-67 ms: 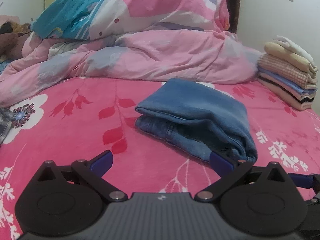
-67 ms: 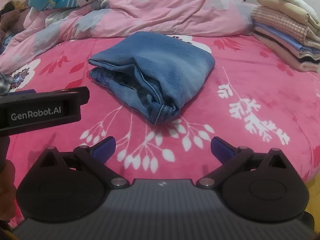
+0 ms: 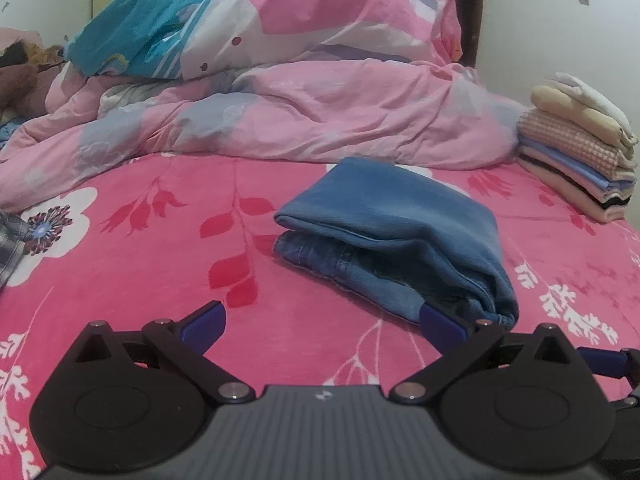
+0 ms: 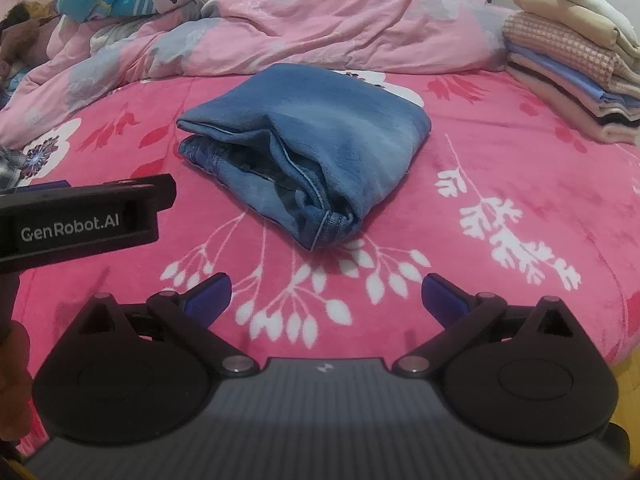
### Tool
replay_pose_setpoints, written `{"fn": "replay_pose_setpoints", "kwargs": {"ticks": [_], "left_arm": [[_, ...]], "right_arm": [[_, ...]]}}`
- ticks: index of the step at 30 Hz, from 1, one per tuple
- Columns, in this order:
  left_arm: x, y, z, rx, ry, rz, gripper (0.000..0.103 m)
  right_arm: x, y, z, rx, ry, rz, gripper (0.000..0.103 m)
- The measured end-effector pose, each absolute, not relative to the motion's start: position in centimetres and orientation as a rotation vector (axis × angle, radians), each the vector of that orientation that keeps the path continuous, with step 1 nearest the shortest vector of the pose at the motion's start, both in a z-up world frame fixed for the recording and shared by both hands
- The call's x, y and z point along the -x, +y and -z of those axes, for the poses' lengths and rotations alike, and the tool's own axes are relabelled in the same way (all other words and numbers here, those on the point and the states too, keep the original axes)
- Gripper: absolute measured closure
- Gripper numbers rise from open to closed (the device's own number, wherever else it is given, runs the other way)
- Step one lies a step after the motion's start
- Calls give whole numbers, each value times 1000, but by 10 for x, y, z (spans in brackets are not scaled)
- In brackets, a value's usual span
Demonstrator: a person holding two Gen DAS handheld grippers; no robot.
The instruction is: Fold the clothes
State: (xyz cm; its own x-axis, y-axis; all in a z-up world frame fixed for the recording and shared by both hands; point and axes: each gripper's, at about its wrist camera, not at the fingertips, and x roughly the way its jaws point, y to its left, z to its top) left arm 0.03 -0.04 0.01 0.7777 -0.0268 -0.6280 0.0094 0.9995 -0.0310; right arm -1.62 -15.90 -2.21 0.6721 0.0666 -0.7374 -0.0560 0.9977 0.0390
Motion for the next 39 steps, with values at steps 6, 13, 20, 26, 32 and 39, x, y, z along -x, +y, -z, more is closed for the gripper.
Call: {"fn": "replay_pose_setpoints", "kwargs": {"ticks": [6, 13, 20, 26, 32, 39], "left_arm": [[-1, 12, -2, 45, 673, 43, 0], [-2, 21, -2, 82, 690, 23, 0], [-1, 21, -1, 60, 686, -8, 0], [-2, 16, -4, 56, 670, -20, 0], [-5, 16, -3, 60, 665, -26, 0], [-5, 15, 0, 53, 668, -18, 0]], "right_arm": [[16, -159, 19, -8, 824, -56, 1], [15, -163, 21, -25, 792, -33, 1], [13, -169, 19, -38, 793, -26, 1], [10, -171, 21, -46, 803, -25, 1], [9, -171, 21, -44, 807, -23, 1], [9, -168, 21, -38, 813, -30, 1]]}}
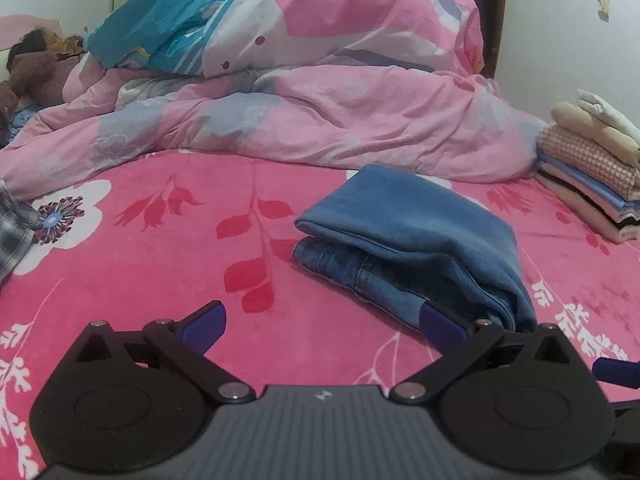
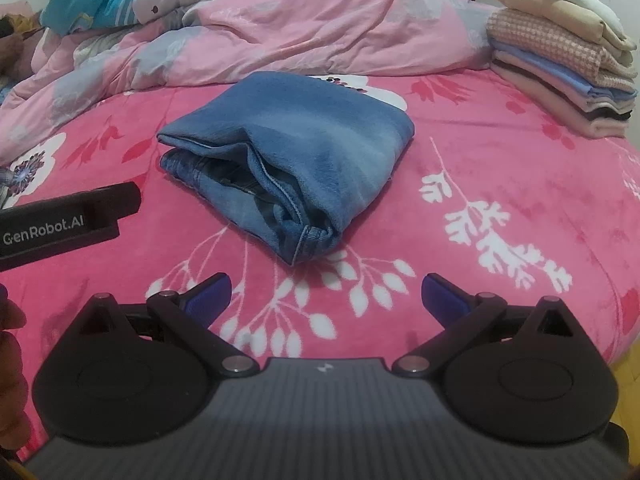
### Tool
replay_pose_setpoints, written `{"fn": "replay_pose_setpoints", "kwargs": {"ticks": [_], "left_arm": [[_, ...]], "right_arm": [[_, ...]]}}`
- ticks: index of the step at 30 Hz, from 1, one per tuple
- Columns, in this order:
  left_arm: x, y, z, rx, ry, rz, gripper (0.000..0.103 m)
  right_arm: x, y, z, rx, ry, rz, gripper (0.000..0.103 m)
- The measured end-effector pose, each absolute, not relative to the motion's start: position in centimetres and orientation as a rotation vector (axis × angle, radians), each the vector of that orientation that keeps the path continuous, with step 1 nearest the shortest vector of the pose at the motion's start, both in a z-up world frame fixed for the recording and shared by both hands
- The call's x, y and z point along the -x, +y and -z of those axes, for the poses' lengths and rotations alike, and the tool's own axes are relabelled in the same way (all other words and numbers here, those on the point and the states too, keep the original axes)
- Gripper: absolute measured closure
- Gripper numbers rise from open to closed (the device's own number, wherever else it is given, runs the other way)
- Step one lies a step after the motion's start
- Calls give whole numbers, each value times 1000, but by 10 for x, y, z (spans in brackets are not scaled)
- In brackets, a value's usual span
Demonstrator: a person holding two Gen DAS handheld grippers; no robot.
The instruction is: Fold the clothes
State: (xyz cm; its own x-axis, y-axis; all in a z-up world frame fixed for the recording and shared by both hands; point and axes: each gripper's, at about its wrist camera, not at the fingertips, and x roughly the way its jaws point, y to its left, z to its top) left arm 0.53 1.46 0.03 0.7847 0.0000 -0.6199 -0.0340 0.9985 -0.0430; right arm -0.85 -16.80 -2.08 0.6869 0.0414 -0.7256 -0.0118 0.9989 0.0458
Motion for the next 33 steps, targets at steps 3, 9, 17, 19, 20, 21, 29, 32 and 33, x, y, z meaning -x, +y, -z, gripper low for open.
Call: {"fn": "replay_pose_setpoints", "kwargs": {"ticks": [3, 9, 17, 19, 20, 21, 29, 32, 33], "left_arm": [[-5, 13, 0, 46, 668, -20, 0], [-5, 13, 0, 52, 671, -18, 0], [-4, 13, 1, 54, 669, -19, 0], [-4, 13, 1, 53, 671, -20, 0], [-5, 13, 1, 53, 673, -20, 0], [-5, 13, 1, 53, 674, -20, 0], [-6, 14, 2, 55, 677, -25, 0], [-6, 15, 2, 55, 678, -27, 0], [-6, 15, 2, 55, 678, -27, 0]], "right_arm": [[8, -166, 21, -38, 815, -32, 1], [9, -164, 19, -37, 815, -36, 1], [9, -163, 17, -37, 814, -40, 1], [9, -163, 18, -37, 816, -41, 1], [9, -163, 18, -38, 817, -41, 1], [9, -164, 18, -38, 818, -40, 1], [7, -164, 21, -43, 831, -39, 1], [7, -163, 22, -39, 833, -44, 1], [7, -162, 23, -37, 834, -45, 1]]}}
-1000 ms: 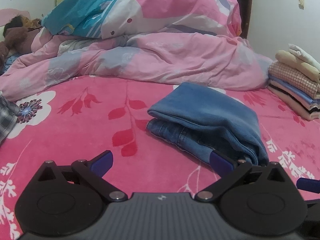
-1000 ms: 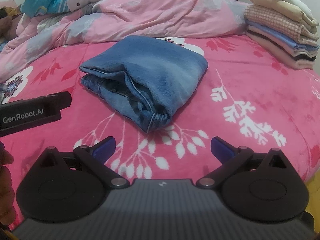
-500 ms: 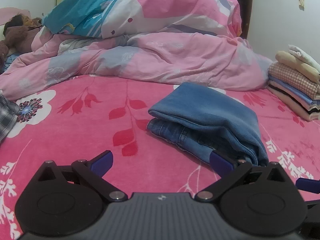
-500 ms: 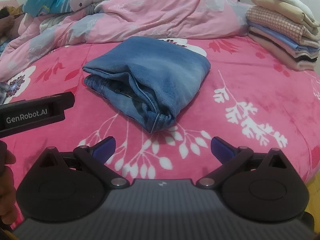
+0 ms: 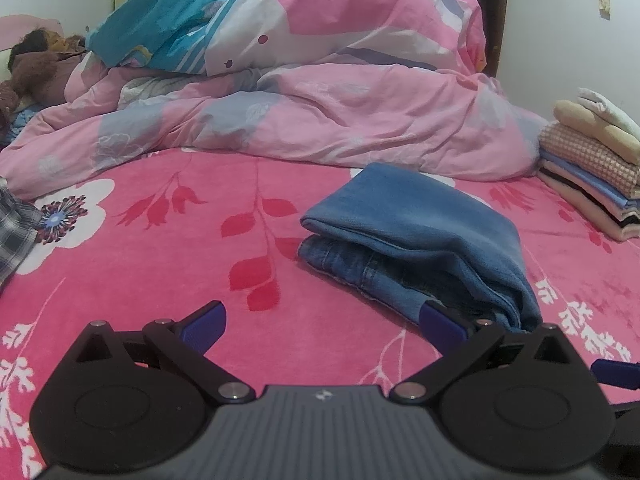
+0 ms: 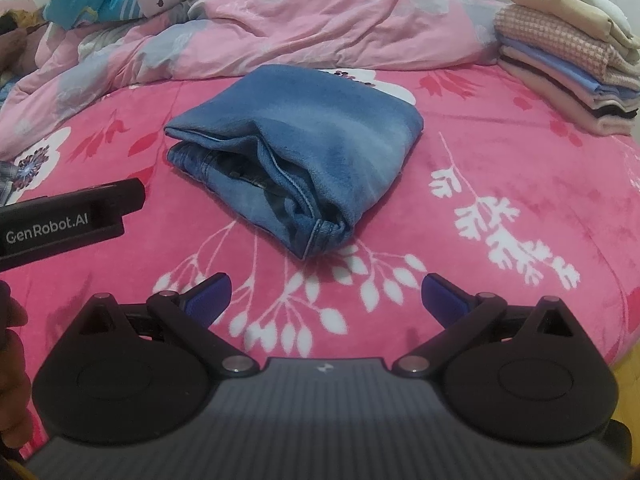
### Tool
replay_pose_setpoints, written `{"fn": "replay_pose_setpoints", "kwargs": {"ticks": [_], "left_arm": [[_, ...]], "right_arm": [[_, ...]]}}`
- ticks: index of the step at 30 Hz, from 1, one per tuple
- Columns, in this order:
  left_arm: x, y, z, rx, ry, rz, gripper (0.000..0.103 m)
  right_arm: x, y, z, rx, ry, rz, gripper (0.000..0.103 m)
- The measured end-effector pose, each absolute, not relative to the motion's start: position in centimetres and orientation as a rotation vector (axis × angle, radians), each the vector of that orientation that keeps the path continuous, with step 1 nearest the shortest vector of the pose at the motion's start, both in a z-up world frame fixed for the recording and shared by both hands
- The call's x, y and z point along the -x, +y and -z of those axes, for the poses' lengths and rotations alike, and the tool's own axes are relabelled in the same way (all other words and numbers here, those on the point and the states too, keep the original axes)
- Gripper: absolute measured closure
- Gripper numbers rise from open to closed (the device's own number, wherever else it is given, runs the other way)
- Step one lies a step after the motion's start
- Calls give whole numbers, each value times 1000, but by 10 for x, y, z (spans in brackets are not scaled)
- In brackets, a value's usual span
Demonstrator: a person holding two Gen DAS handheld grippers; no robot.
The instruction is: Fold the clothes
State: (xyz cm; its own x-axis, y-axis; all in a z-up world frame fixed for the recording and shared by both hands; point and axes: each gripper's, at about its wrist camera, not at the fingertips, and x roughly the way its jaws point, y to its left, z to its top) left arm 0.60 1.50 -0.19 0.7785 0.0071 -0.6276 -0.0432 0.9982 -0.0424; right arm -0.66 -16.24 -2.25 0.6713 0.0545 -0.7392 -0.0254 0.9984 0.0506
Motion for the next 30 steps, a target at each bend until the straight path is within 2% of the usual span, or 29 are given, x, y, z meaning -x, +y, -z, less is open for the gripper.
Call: {"fn": "replay_pose_setpoints", "kwargs": {"ticks": [30], "left_arm": [[-17, 21, 13, 89, 690, -53, 0]], "right_arm": [[-5, -165, 33, -48, 856, -56, 1]]}}
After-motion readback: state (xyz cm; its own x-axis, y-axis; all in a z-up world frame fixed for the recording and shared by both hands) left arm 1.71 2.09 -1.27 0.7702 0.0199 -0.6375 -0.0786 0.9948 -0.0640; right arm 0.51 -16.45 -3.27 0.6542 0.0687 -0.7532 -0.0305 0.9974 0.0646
